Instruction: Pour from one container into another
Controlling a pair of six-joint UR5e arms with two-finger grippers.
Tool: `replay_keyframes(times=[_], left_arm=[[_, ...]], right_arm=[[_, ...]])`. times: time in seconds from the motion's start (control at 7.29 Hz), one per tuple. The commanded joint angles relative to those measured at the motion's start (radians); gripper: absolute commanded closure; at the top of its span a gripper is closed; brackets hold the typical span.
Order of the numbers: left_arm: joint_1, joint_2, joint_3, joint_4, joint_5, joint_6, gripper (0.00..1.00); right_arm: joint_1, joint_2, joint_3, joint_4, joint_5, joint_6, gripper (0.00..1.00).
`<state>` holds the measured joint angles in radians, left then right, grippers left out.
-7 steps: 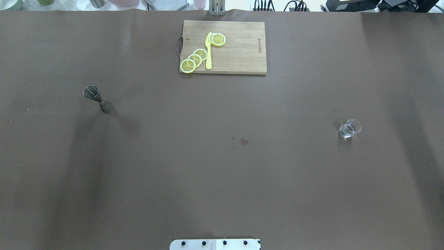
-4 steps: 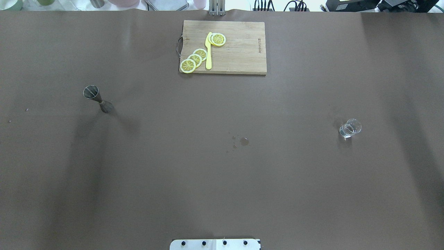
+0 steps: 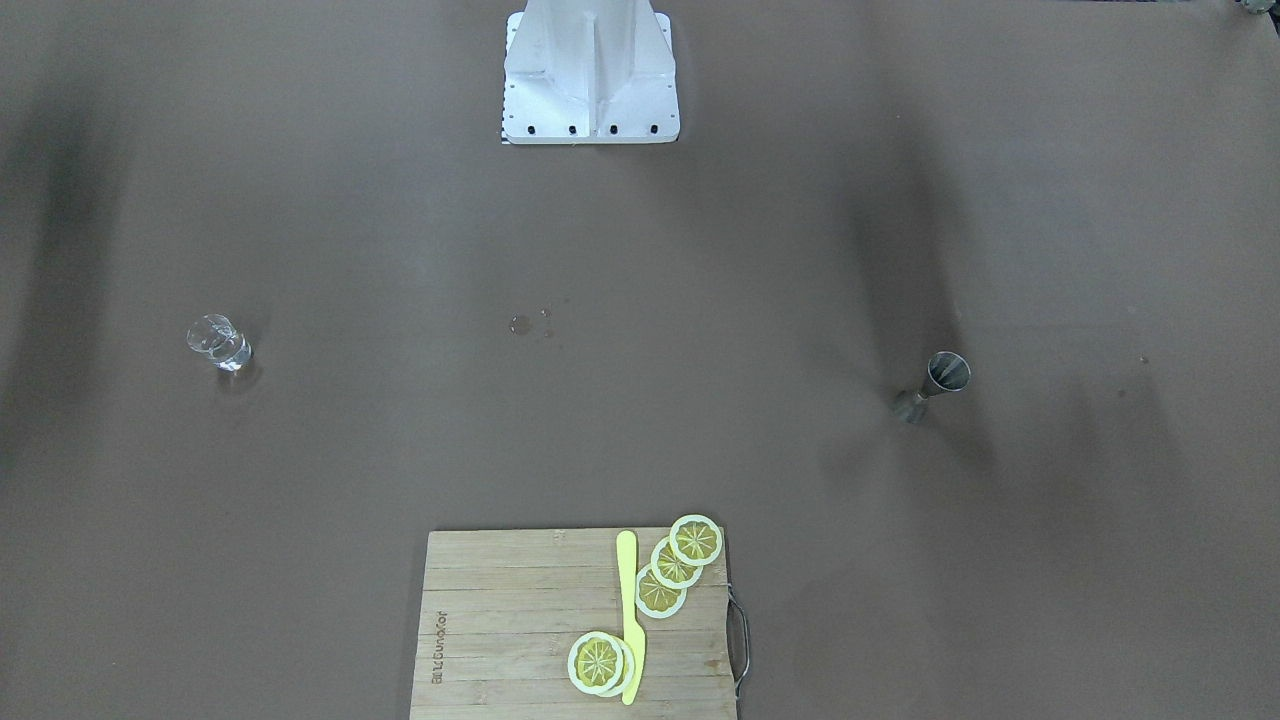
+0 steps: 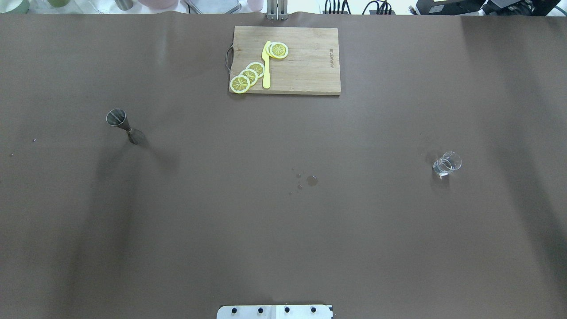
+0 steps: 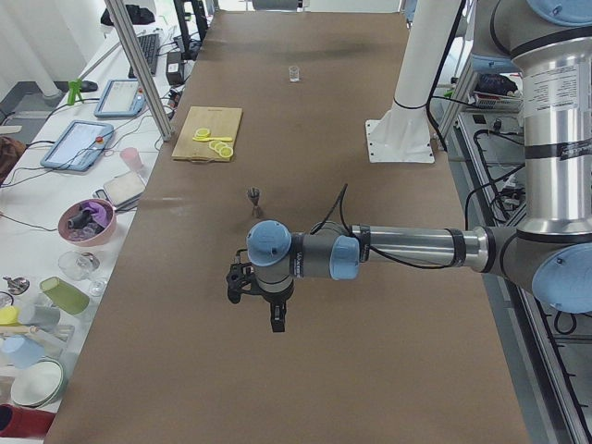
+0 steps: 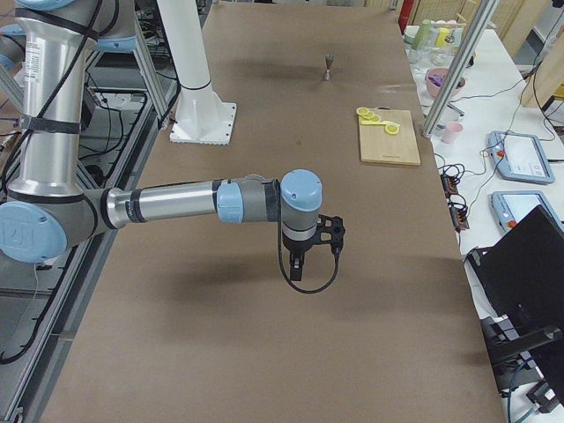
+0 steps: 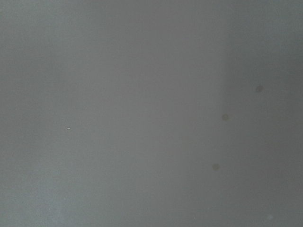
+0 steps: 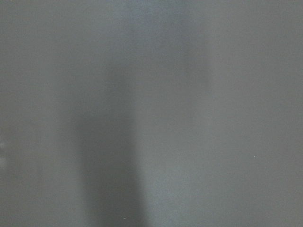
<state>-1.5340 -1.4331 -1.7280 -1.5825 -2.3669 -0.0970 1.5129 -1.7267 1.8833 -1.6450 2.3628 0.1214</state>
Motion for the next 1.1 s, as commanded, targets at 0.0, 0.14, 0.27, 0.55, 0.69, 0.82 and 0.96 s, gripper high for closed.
replay_keyframes(times=[0.0,0.14,0.27,0.55,0.69,0.82,0.96], left_arm=[[0.000,-0.006,-0.004,0.001,0.000,-0.001,0.01],[0.000,-0.006,-0.007,0.007,-0.002,-0.003,0.01],[0.000,-0.007,-0.016,0.012,-0.002,-0.004,0.01],[0.005,-0.013,-0.063,0.022,-0.070,-0.085,0.01],[0.053,-0.020,-0.115,0.022,-0.072,-0.213,0.01],[0.149,-0.033,-0.167,0.024,-0.068,-0.347,0.01],[0.226,-0.053,-0.209,0.025,-0.066,-0.475,0.01]], right_arm=[[-0.035,-0.022,0.043,0.010,0.035,0.023,0.00],[-0.057,-0.039,0.068,0.014,0.036,0.030,0.00],[-0.078,-0.075,0.075,0.110,0.036,0.076,0.00],[-0.156,-0.148,0.074,0.342,0.026,0.240,0.00],[-0.177,-0.148,0.077,0.367,0.027,0.265,0.00],[-0.195,-0.155,0.077,0.425,0.027,0.289,0.00],[-0.223,-0.172,0.071,0.524,0.024,0.350,0.00]])
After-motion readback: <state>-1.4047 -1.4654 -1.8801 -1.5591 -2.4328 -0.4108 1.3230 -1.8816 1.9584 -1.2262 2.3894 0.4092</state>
